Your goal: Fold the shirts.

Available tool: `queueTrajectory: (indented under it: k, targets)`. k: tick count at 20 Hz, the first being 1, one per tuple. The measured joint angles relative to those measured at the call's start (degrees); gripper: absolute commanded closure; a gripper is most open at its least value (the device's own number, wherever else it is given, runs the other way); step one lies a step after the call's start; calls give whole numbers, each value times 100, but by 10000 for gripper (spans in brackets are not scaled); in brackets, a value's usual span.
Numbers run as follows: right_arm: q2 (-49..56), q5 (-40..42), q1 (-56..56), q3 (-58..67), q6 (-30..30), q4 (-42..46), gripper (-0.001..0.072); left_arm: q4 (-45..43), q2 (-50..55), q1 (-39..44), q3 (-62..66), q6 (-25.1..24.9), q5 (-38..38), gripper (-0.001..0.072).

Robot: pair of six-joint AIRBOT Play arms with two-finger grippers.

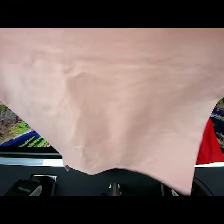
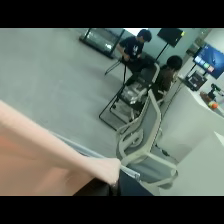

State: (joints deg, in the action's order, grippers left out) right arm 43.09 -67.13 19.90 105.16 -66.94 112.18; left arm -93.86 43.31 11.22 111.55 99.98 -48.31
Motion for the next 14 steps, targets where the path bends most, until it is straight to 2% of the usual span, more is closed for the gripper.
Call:
queueTrajectory:
  k: [3,6,10,14]
  targets:
    - [730,-341,-2,-13,197,114,691,-387,522,-2,0,-111,-487,685]
    - [1742,-365,-114,-216,87,42,691,-564,1375,-13,-15,-280,-811,685]
    - [3263,308,-623,-535,-483,-782,689,-634,2850,-125,-225,-400,-1084,685]
    - [4631,1259,-1010,-636,-857,-1781,689,-455,4398,-313,-337,-289,-1165,684]
